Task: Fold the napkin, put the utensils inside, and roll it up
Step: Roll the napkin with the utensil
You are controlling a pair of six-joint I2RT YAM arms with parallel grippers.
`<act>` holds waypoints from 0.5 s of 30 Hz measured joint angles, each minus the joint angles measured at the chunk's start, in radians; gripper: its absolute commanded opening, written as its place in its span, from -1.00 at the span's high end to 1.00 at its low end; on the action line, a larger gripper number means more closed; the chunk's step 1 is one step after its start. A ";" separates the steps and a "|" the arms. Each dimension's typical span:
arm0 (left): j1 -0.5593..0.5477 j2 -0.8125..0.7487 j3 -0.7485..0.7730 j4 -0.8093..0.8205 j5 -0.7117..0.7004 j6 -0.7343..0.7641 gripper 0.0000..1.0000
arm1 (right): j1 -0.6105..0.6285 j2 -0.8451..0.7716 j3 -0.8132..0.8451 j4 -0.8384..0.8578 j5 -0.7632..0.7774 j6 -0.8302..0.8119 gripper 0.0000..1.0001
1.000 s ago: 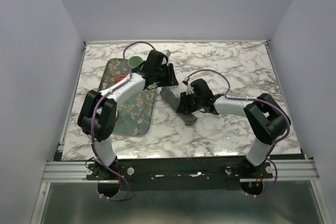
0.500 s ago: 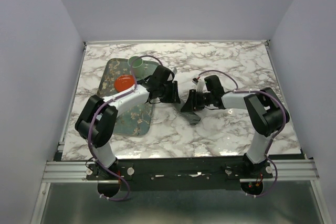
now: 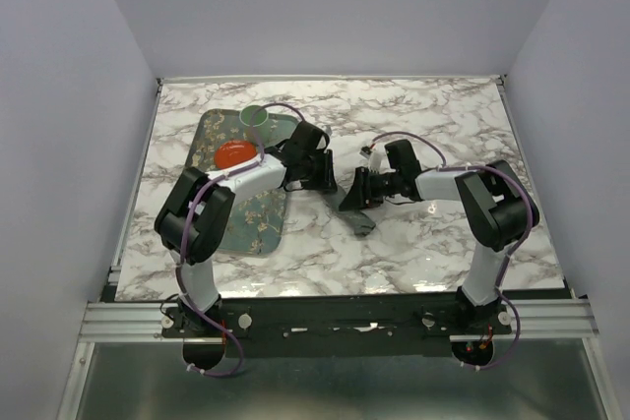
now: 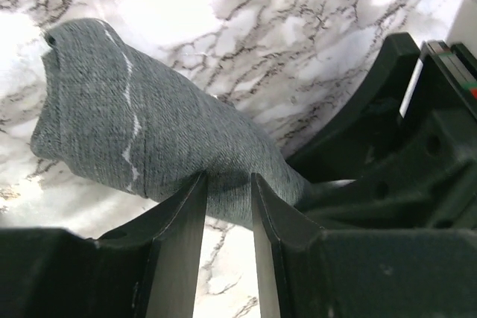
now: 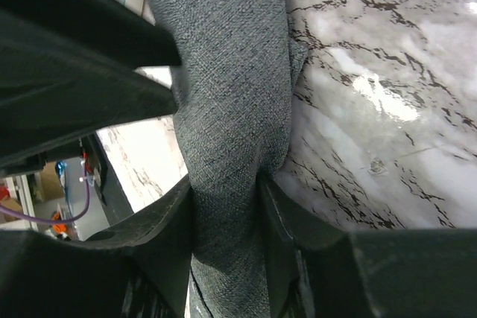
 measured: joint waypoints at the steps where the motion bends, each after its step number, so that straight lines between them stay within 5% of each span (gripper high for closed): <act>1: 0.002 0.005 0.003 -0.001 -0.003 0.000 0.24 | 0.000 0.000 0.003 -0.006 -0.002 -0.003 -0.02; 9: 0.011 0.041 0.031 -0.006 -0.010 0.009 0.24 | 0.000 -0.032 0.034 -0.129 0.027 -0.060 -0.18; 15: 0.012 0.042 0.031 -0.003 -0.010 0.008 0.24 | 0.030 -0.114 0.068 -0.319 0.203 -0.119 -0.23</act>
